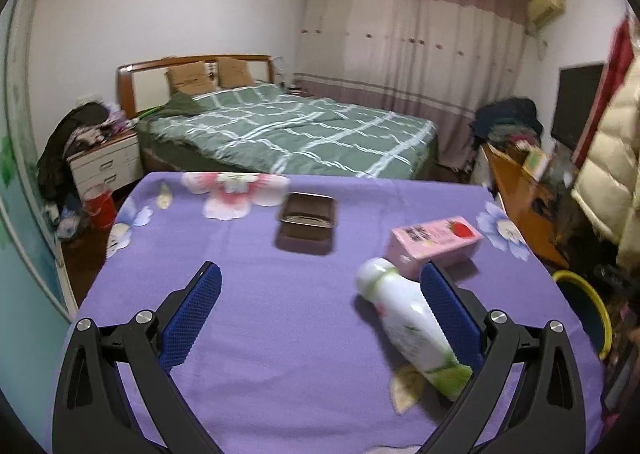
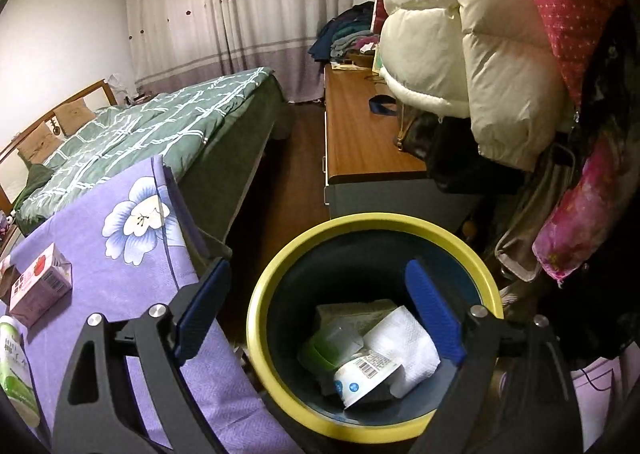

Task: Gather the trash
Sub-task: 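Carry the jar over the bin and open the right gripper, then grasp the white-green milk bottle with the left gripper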

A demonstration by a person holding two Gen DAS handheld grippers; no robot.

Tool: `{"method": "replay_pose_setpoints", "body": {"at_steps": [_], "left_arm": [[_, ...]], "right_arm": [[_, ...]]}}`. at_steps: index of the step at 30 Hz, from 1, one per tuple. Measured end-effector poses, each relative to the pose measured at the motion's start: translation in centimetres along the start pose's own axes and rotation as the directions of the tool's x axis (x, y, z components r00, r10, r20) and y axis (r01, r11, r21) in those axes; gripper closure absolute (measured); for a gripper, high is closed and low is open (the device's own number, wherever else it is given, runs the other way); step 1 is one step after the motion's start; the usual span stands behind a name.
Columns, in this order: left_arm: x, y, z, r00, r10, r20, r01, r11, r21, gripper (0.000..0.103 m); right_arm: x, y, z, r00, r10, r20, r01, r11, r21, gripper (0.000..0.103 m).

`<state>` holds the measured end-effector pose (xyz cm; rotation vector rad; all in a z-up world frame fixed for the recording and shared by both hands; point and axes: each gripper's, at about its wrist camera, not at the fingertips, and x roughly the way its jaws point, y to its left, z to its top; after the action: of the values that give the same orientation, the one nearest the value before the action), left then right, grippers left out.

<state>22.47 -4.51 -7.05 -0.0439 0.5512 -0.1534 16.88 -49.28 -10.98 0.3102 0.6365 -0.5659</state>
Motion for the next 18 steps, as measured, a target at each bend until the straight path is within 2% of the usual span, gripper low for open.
{"method": "replay_pose_setpoints", "body": {"at_steps": [5,8,11,13,18], "left_arm": [[-1.3,-4.5,-0.3,0.999,-0.023,-0.034,0.025,0.998,0.058,0.005],[-0.4,-7.2,-1.2,0.993,-0.039,-0.114,0.046,0.997,0.061,0.005],[1.2,-9.0,-2.3,0.982,-0.012,-0.188,0.023,0.998,0.06,0.005],[2.6,-9.5,-3.0,0.974,0.03,-0.224,-0.017,0.998,0.059,0.005],[4.6,-9.2,-4.3,0.96,0.067,-0.271,-0.052,0.997,0.062,0.005]], "right_arm": [[-0.3,0.8,-0.1,1.0,-0.01,0.016,0.01,0.999,-0.031,0.019],[-0.3,1.0,-0.2,1.0,-0.002,0.013,0.003,0.999,-0.036,0.019],[-0.1,0.7,-0.1,1.0,0.012,0.005,-0.011,1.0,-0.025,0.019],[-0.2,0.6,-0.1,1.0,0.018,0.007,-0.018,1.0,-0.02,0.019],[-0.3,0.5,-0.1,0.999,0.037,0.01,-0.036,0.999,-0.013,0.019]]}}
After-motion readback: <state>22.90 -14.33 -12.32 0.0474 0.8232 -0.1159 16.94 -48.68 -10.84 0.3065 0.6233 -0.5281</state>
